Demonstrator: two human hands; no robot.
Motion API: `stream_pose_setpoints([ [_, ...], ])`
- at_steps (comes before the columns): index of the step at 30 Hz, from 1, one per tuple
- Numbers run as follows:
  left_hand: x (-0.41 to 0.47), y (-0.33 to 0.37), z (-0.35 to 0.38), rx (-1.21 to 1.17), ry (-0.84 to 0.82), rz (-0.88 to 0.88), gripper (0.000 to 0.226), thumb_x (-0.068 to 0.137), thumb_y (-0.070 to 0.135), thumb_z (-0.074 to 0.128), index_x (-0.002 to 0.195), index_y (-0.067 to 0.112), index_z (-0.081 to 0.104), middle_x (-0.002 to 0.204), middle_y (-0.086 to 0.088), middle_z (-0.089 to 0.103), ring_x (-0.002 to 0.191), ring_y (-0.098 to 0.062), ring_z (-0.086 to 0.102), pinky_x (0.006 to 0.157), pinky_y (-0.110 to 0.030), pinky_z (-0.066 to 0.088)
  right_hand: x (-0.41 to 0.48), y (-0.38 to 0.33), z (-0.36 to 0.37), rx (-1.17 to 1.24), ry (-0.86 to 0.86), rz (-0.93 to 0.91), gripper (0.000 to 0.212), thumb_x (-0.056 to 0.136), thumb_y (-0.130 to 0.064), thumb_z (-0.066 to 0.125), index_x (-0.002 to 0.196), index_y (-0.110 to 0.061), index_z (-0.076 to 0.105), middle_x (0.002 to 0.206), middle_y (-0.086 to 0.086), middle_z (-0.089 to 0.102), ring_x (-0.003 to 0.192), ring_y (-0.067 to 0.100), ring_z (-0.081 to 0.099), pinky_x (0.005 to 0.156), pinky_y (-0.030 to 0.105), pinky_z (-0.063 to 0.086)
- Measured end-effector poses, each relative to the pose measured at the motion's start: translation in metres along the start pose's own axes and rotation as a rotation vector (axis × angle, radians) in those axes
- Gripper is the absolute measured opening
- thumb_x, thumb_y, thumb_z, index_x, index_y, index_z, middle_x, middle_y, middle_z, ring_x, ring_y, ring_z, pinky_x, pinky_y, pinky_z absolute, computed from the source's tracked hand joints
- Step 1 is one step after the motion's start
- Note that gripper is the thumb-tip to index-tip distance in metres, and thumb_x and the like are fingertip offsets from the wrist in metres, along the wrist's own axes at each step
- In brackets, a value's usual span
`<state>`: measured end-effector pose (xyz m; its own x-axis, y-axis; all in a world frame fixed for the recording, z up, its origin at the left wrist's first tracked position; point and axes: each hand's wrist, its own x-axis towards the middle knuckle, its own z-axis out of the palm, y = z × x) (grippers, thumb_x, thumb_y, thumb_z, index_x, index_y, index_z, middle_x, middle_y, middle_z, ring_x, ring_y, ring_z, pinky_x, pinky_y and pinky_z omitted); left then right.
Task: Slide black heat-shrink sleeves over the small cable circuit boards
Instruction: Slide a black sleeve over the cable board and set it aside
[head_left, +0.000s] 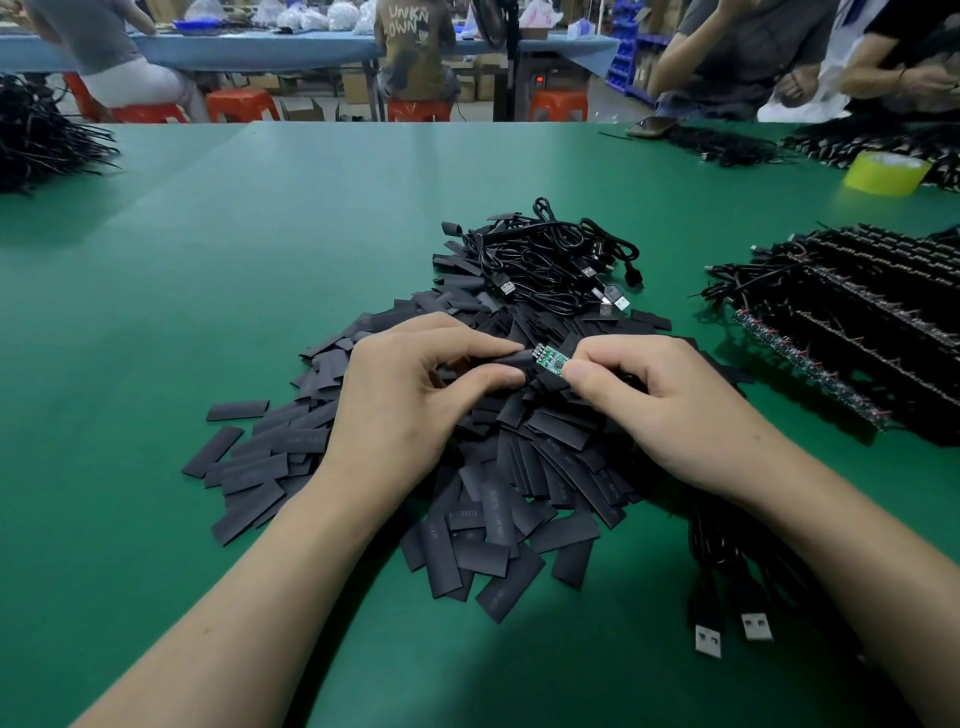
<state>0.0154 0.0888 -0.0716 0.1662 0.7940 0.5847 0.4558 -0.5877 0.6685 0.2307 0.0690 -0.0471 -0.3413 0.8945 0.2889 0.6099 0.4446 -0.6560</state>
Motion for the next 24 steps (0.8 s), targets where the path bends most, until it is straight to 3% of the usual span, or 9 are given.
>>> stream_pose_setpoints([
  [7, -0.0002, -0.0012, -0.0004, -0.012, -0.003, -0.007, 0.016, 0.083, 0.025, 0.084, 0.099, 0.025, 0.083, 0.088, 0.013, 0.072, 0.083, -0.008, 0.064, 0.068, -0.013, 0.042, 0.0007, -0.0005, -0.0001, -0.031, -0.050, 0.009, 0.044, 0.103, -0.031, 0.053, 0.063, -0.021, 0.040, 0.058, -0.011, 0.035, 0.055, 0.005, 0.032, 0.053, 0.025, 0.026],
  [14, 0.0002, 0.0002, -0.0055, 0.031, -0.125, 0.074, 0.020, 0.082, 0.020, 0.083, 0.102, 0.022, 0.082, 0.092, 0.009, 0.071, 0.081, -0.010, 0.064, 0.069, -0.018, 0.046, -0.0002, 0.0017, -0.0029, -0.060, -0.166, -0.003, 0.043, 0.102, -0.035, 0.052, 0.068, -0.011, 0.043, 0.061, -0.006, 0.036, 0.056, 0.005, 0.033, 0.053, 0.024, 0.027],
  [24, 0.0001, 0.0013, -0.0042, 0.078, -0.276, 0.158, 0.021, 0.083, 0.025, 0.084, 0.103, 0.021, 0.082, 0.092, 0.010, 0.072, 0.084, 0.002, 0.064, 0.074, -0.013, 0.045, 0.0003, 0.0059, -0.0034, -0.098, -0.228, 0.030, 0.038, 0.099, -0.035, 0.053, 0.067, -0.016, 0.050, 0.057, -0.010, 0.041, 0.054, 0.004, 0.036, 0.054, 0.023, 0.031],
])
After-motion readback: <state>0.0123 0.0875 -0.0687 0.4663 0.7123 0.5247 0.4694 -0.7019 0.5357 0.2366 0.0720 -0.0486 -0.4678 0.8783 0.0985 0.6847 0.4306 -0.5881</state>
